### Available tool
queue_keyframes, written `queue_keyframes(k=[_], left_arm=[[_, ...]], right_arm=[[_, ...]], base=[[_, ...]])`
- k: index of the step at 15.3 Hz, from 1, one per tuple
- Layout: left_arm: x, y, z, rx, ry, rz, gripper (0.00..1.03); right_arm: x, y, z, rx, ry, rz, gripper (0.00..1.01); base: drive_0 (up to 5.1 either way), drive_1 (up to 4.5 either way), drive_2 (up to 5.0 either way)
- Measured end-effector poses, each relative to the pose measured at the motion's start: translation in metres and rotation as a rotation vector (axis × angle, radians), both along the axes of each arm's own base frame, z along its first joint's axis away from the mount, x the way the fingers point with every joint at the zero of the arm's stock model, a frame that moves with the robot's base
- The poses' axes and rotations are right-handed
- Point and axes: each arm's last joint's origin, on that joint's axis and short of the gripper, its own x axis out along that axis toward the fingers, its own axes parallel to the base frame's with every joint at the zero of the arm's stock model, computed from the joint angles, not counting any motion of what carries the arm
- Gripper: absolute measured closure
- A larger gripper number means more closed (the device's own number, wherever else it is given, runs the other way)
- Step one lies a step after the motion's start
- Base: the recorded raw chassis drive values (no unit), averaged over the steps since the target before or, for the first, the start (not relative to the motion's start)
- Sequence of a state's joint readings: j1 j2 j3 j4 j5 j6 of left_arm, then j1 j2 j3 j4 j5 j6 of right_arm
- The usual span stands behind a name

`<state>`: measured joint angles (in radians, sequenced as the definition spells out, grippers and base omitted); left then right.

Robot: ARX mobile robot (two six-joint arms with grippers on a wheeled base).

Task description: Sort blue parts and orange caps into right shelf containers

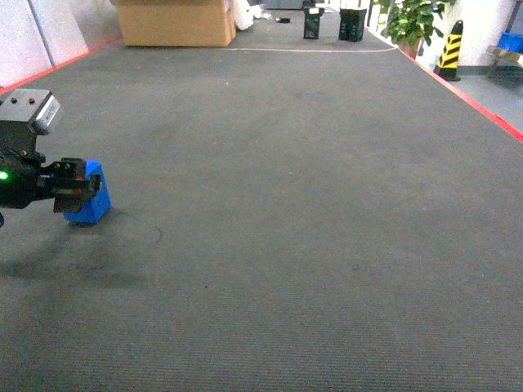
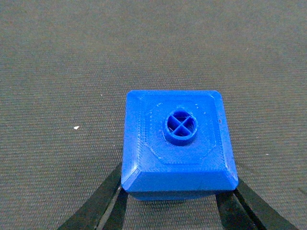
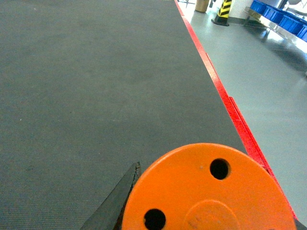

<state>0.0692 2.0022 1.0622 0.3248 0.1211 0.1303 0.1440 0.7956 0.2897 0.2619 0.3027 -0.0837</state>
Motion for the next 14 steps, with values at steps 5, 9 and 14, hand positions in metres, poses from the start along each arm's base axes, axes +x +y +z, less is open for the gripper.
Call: queue_keyframes(k=[5,9,14], left_arm=[[-0.095,0.012,0.086,-0.007,-0.318,0.023,0.59],[-0.136,0.019,0.089,-0.013,-0.347,0.091,0.59],[-0.135,0.017,0.087,-0.018,-0.339,0.081,0.59]], right_arm=[[0.0,0.0,0.0,0.0,0.0,0.0,0.58],[0.0,0.0,0.0,0.001,-0.001,0.001,0.58],[0.0,0.0,0.0,0.0,0.0,0.001,0.58]], base=[[0.0,0.0,0.0],[0.0,0.0,0.0],[0.0,0.0,0.0]])
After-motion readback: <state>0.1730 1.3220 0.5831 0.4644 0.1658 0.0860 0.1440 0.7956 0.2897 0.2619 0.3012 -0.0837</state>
